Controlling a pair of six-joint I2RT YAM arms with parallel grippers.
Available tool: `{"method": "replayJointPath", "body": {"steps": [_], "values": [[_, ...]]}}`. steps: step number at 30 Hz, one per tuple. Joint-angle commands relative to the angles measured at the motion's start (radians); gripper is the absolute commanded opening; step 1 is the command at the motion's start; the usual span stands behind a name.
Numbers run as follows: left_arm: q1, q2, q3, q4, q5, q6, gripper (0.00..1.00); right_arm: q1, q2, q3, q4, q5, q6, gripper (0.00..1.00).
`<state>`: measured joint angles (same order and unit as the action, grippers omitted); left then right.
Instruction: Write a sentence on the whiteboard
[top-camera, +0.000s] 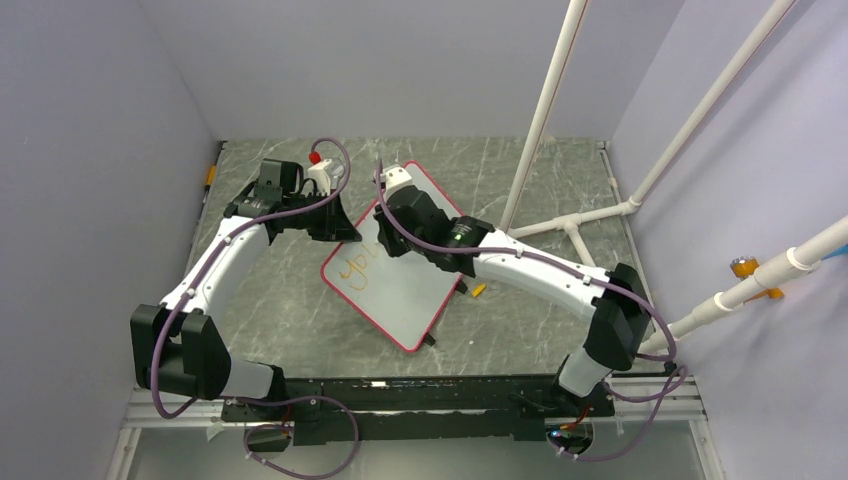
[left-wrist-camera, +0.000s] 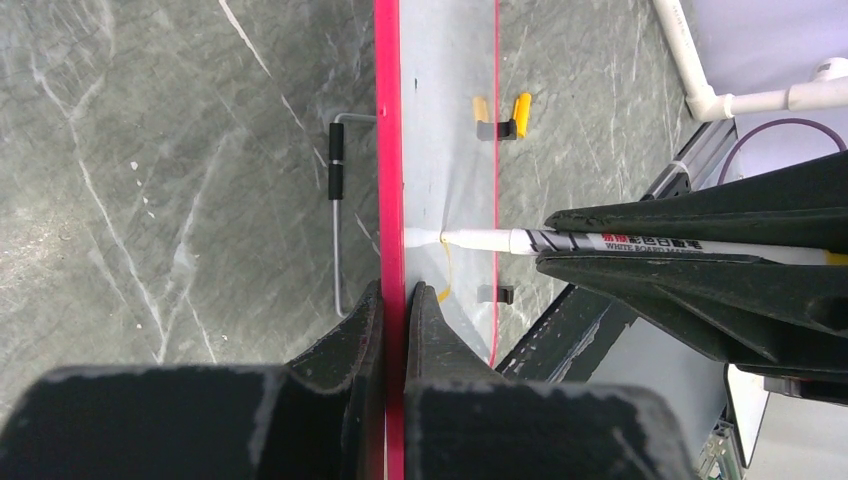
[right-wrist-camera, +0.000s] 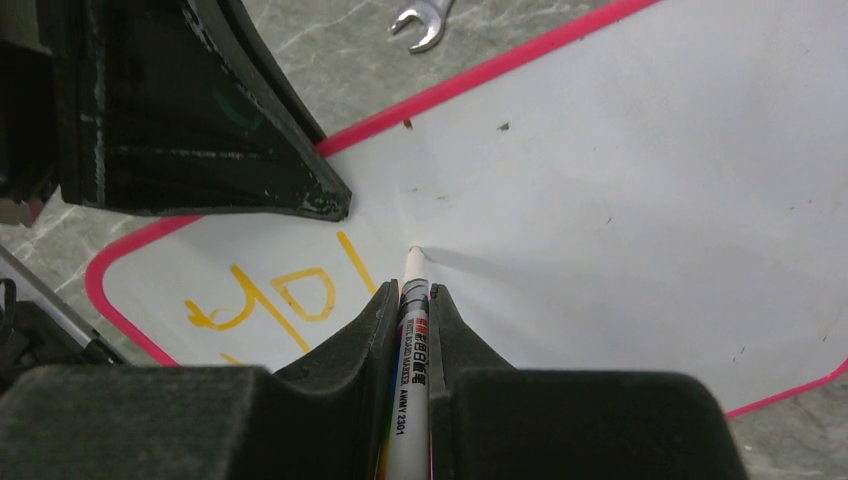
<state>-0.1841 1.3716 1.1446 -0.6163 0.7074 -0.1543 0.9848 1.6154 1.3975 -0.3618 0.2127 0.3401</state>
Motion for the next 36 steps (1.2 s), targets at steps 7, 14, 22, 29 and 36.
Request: {"method": "replayJointPath", "body": {"steps": [7,14,22,29,36], "values": [[-0.014,-0.04,0.012,0.038,-0.032,0.07,0.0,-0.006,0.064,0.115,0.001,0.011,-0.021,0.0],[-0.014,-0.039,0.012,0.038,-0.034,0.07,0.0,-0.006,0.063,0.113,0.01,-0.003,-0.014,0.0],[-0.014,-0.042,0.012,0.039,-0.038,0.07,0.0,-0.006,0.03,0.031,0.031,-0.022,0.015,0.0],[-0.014,-0.043,0.012,0.038,-0.04,0.071,0.0,-0.006,0.001,-0.029,0.042,-0.024,0.03,0.0],[-0.014,-0.043,0.013,0.039,-0.039,0.071,0.0,-0.006,-0.025,-0.082,0.047,-0.023,0.045,0.0]]}}
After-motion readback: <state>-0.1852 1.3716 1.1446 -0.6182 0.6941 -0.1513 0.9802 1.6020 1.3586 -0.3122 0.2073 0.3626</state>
